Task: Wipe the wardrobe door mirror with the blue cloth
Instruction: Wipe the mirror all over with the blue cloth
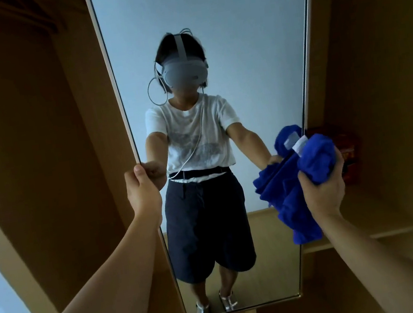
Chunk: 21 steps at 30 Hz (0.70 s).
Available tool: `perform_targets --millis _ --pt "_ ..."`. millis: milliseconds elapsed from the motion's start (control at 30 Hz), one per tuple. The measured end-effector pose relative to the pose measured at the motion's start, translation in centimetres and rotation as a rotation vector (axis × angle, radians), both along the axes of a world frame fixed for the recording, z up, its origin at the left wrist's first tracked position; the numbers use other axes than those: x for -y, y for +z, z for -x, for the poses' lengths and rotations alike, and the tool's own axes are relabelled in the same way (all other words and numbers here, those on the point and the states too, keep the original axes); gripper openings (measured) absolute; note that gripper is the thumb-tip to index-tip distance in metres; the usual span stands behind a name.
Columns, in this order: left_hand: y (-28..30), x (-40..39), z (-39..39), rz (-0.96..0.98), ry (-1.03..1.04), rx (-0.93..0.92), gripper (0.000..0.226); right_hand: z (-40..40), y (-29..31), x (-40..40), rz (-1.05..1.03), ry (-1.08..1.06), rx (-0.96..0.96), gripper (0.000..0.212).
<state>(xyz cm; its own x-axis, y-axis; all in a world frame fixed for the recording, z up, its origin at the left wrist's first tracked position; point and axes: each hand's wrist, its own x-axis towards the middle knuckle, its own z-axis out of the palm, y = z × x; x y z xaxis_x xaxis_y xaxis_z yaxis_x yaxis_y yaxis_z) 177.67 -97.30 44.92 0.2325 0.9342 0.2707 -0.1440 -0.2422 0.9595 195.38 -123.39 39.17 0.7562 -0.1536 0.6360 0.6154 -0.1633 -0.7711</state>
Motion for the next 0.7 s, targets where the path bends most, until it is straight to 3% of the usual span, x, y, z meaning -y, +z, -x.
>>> perform_targets --millis 133,233,533,700 --pt "0.2 -0.3 -0.2 0.067 0.045 0.057 0.024 -0.7 -0.8 -0.6 -0.26 0.18 -0.386 0.059" --pt "0.3 -0.3 -0.2 0.078 0.083 0.063 0.027 -1.3 -1.8 -0.7 -0.392 0.298 -0.547 0.045" --pt "0.3 -0.1 -0.2 0.133 0.133 0.075 0.031 -1.1 -2.2 -0.1 -0.488 0.391 -0.605 0.038" --pt "0.3 -0.1 0.1 0.12 0.109 0.051 0.03 -0.3 -2.4 0.7 -0.474 0.392 -0.605 0.045"
